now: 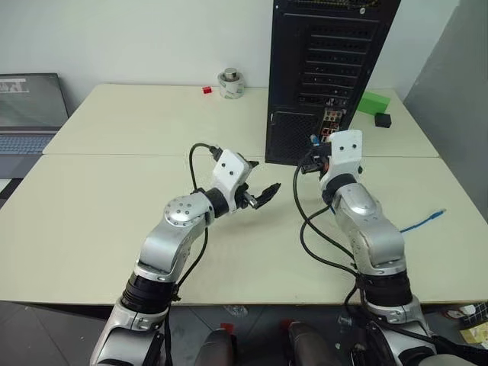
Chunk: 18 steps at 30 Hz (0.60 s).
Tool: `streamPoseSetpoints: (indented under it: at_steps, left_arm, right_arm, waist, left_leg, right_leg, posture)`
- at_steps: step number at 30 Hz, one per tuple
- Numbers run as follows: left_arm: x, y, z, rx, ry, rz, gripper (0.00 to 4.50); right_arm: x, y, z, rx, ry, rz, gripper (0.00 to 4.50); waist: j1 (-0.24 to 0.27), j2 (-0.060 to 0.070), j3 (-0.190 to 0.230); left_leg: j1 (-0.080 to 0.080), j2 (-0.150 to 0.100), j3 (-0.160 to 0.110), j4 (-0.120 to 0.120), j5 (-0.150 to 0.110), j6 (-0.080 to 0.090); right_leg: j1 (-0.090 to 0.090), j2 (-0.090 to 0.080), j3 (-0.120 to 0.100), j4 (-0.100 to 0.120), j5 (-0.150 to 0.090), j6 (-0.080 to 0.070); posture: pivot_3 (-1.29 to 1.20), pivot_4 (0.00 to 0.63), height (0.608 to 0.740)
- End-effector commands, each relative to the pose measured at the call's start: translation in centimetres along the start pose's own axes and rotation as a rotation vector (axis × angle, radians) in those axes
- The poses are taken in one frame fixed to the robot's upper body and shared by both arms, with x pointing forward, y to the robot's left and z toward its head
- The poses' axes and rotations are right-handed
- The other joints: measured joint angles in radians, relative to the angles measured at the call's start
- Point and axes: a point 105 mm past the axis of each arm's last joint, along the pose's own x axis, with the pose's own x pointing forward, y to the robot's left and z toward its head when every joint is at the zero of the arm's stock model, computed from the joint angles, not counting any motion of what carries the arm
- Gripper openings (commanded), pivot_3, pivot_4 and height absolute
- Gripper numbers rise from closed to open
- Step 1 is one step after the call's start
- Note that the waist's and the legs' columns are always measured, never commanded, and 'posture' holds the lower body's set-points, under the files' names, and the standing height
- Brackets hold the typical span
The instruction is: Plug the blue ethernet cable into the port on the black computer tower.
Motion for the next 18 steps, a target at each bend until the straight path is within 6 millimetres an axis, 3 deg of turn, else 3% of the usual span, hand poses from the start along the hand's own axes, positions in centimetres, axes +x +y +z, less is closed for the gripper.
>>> streamPoseSetpoints:
  at_steps: [1, 18]
  left_arm:
    - [0.0, 0.1, 1.9, 0.053, -0.020, -0.009, 4.09]
    - [-0.8, 2.1, 2.1, 0.076, 0.020, -0.053, 4.09]
  right_arm:
    - [0.8, -1.1, 1.2, 0.036, -0.048, -0.120, 0.00]
    - [3.7, -1.1, 0.8, 0.105, -0.051, -0.196, 0.00]
  waist:
    - [0.000, 0.000, 0.000]
    - [-0.008, 0.001, 0.000]
  left_leg:
    - [0.000, 0.000, 0.000, 0.000, 0.000, 0.000]
    - [0.000, 0.000, 0.001, -0.001, 0.000, 0.000]
  right_leg:
    - [0.000, 0.000, 0.000, 0.000, 0.000, 0.000]
    - [-0.001, 0.000, 0.001, 0.000, 0.000, 0.000]
  posture:
    - [0.00, 0.150, 0.740]
    - [0.00, 0.150, 0.740]
